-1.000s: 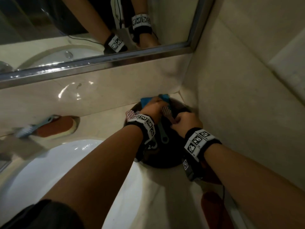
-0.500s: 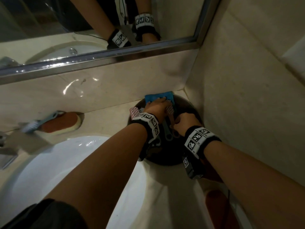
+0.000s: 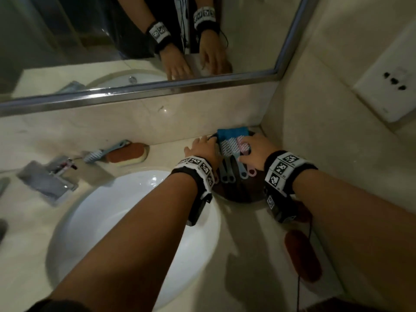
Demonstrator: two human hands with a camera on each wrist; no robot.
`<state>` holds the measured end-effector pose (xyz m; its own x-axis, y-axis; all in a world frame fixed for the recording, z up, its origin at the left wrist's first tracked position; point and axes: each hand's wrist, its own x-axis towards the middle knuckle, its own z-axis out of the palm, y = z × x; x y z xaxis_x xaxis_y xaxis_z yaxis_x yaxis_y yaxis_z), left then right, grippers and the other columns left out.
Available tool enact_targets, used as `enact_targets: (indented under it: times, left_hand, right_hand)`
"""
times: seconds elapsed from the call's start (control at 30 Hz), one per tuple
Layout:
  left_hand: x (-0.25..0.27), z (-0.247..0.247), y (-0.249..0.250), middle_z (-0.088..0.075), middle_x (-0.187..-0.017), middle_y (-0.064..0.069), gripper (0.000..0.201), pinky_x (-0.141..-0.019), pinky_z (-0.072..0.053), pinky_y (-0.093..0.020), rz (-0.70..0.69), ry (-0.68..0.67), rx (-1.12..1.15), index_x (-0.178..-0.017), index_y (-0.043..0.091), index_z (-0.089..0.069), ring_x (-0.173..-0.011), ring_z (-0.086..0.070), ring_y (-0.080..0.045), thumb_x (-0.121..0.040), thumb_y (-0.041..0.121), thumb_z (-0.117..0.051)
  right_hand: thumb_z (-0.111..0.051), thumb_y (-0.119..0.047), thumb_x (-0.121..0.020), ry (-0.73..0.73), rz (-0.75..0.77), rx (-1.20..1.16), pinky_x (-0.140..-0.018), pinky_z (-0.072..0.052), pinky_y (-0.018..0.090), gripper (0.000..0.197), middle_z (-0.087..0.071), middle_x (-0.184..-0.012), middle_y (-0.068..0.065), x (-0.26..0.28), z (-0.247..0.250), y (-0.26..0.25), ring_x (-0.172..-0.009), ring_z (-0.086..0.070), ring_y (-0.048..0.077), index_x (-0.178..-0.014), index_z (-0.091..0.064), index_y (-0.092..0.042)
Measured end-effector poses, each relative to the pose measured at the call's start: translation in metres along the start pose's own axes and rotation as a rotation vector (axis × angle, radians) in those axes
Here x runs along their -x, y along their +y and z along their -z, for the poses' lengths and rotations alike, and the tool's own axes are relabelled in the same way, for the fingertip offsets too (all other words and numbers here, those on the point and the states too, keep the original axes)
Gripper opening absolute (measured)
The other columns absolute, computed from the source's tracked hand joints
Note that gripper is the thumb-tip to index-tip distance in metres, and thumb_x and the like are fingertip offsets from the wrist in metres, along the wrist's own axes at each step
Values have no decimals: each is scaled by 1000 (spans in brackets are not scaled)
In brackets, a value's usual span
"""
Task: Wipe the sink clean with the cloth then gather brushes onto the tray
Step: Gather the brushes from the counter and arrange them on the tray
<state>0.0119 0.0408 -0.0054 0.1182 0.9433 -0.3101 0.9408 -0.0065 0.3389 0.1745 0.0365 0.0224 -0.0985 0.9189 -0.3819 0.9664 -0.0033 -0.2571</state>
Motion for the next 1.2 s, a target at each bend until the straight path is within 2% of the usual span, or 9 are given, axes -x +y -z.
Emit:
enact_targets:
  times: [0.13,0.33,0.5,0.6,0.67,0.9,0.97,1.07,1.2]
  left_hand:
    - [46,33,-29,-17,-157,-5,63,-112,-23,-51,14,63,-14,-146,28,-25,-144,-18,-27,-91,41,-52]
    - [112,66,-68,-14,-158,-7,67,-115,-23,-50,90,160,-65,-147,24,-23,-144,-16,-29,-90,41,-55]
    - [171,62,-90,-32,-150,-6,63,-112,-29,-48,179,199,-42,-142,21,-34,-138,-29,-29,-87,38,-60]
    - [209,60,-95,-33,-150,-5,63,-113,-29,-44,218,212,-47,-143,20,-33,-138,-30,-28,-89,37,-59]
    - [233,63,-102,-33,-151,-5,64,-112,-30,-48,258,229,-33,-144,21,-31,-139,-30,-27,-89,39,-58]
    - [296,85,-136,-45,-142,-6,53,-104,-40,-44,356,364,7,-137,25,-42,-129,-43,-29,-88,32,-60]
    - [307,87,-152,-44,-143,-6,58,-105,-39,-48,384,362,37,-140,26,-39,-131,-41,-29,-87,35,-61]
    - [324,92,-185,-45,-143,-9,61,-107,-37,-46,400,355,34,-141,22,-38,-131,-41,-30,-86,36,-61]
    - [350,102,-246,-39,-146,-8,63,-106,-37,-45,433,319,23,-144,22,-31,-134,-37,-28,-89,39,-57]
  right_hand:
    - [-67,-46,-79,16,87,105,-105,-40,42,65,-43,-139,10,27,16,-41,-124,-46,30,-136,-43,-22]
    - [-64,-42,-81,35,213,142,-102,-42,42,61,-38,-134,10,71,25,-93,-121,-46,32,-134,-42,-25]
    - [-63,-41,-81,56,314,151,-101,-43,42,59,-35,-138,9,103,18,-115,-120,-47,31,-134,-42,-27]
    - [-65,-43,-79,47,351,167,-103,-42,41,63,-36,-137,10,121,11,-128,-119,-47,31,-134,-42,-28]
    - [-66,-44,-78,28,368,185,-103,-42,42,65,-35,-138,10,133,10,-140,-121,-46,32,-136,-40,-28]
    - [-66,-42,-79,56,481,225,-100,-44,42,64,-38,-136,11,170,5,-202,-117,-50,33,-135,-41,-26]
    - [-66,-42,-79,58,506,255,-97,-46,41,62,-40,-132,11,176,-1,-221,-113,-52,33,-133,-42,-25]
    - [-66,-40,-80,52,536,270,-90,-46,36,60,-42,-129,10,182,-11,-260,-109,-53,31,-132,-43,-25]
    - [-64,-40,-80,47,555,253,-96,-46,40,61,-42,-131,9,187,-33,-322,-113,-52,31,-134,-42,-25]
